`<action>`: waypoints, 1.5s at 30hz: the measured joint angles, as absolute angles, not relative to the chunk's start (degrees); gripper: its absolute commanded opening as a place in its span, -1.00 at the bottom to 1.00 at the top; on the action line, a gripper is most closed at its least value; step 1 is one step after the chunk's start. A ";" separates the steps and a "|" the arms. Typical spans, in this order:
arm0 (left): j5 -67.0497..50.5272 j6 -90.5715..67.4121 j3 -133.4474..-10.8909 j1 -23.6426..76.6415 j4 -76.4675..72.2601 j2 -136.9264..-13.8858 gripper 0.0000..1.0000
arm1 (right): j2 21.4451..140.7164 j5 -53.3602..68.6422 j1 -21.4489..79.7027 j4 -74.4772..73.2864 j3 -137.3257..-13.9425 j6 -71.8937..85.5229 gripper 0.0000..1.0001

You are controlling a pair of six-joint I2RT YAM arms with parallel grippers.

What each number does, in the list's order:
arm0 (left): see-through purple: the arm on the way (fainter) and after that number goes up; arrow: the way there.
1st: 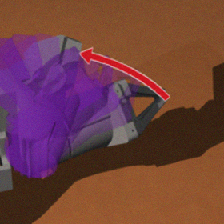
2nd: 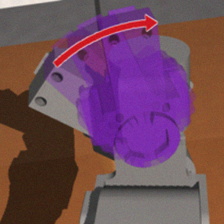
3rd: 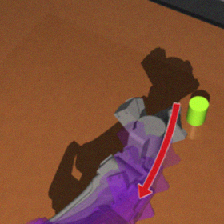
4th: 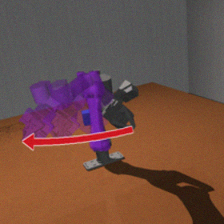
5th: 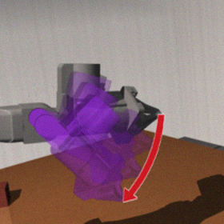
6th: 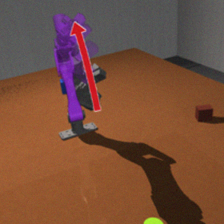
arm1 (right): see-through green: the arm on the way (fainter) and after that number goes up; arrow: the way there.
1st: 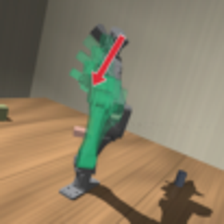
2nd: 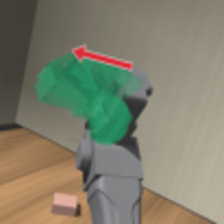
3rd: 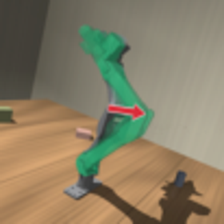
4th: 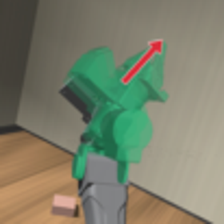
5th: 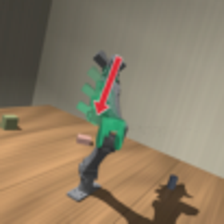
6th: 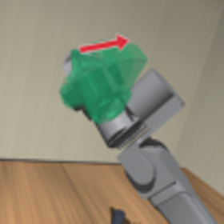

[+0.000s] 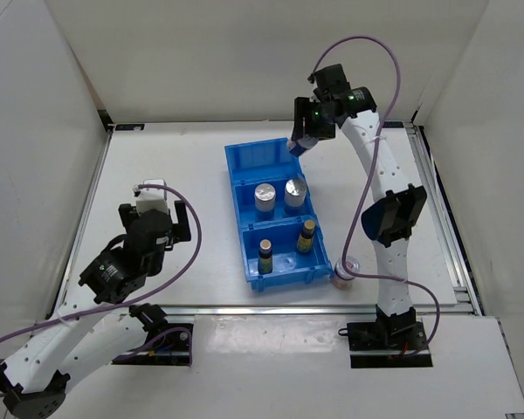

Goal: Organize the condiment bottles

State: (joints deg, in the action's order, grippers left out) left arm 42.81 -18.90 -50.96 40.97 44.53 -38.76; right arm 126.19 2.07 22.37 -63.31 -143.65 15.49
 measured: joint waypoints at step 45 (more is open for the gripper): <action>42.22 -16.95 -49.10 40.97 41.01 -41.10 1.00 | 121.38 -1.13 16.12 -47.05 -126.98 11.35 0.99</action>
State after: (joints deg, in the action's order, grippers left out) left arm 42.22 -16.95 -49.10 40.97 41.01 -41.10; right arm 121.38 -1.13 16.12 -47.05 -126.98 11.35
